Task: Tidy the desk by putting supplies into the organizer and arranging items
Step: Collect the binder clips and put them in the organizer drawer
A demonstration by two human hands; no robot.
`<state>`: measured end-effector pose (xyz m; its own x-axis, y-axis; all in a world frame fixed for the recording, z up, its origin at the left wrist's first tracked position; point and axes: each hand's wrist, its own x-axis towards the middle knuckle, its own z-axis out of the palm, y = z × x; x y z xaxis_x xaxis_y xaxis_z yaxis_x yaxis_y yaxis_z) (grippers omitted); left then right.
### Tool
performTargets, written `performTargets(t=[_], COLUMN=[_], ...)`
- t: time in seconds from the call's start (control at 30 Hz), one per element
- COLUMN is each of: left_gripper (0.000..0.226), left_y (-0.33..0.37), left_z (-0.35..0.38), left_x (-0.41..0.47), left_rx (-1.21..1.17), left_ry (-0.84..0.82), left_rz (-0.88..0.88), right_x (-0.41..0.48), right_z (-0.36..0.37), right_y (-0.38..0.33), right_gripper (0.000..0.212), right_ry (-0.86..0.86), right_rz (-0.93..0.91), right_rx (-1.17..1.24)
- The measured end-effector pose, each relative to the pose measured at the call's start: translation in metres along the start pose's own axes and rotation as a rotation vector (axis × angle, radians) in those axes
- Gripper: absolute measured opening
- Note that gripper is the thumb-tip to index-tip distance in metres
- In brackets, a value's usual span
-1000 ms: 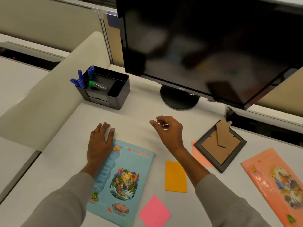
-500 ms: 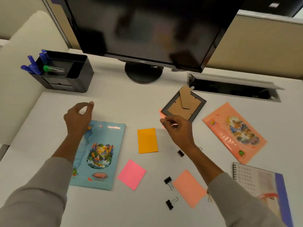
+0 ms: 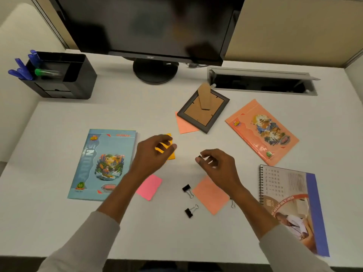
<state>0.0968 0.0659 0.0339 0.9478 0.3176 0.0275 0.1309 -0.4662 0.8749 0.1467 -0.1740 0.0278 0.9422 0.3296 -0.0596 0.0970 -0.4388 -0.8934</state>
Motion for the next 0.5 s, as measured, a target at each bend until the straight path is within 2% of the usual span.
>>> performTargets(t=[0.13, 0.23, 0.37, 0.5], left_gripper=[0.026, 0.031, 0.038, 0.049], left_y=[0.000, -0.006, -0.017, -0.017], left_z=[0.023, 0.037, 0.049, 0.050], left_x=[-0.030, -0.051, -0.075, -0.085], left_rx=[0.107, 0.197, 0.272, 0.302], left_ry=[-0.194, -0.303, -0.413, -0.505], left_rz=[0.025, 0.013, -0.018, -0.004], right_x=[-0.032, -0.057, -0.082, -0.097], right_z=[0.005, 0.011, 0.017, 0.021], right_y=[0.011, 0.019, 0.026, 0.029], right_gripper=[0.029, 0.037, 0.055, 0.064], right_ry=[-0.095, -0.230, -0.462, -0.565], right_rz=[-0.038, -0.095, -0.170, -0.196], right_rx=[-0.069, -0.185, -0.437, -0.554])
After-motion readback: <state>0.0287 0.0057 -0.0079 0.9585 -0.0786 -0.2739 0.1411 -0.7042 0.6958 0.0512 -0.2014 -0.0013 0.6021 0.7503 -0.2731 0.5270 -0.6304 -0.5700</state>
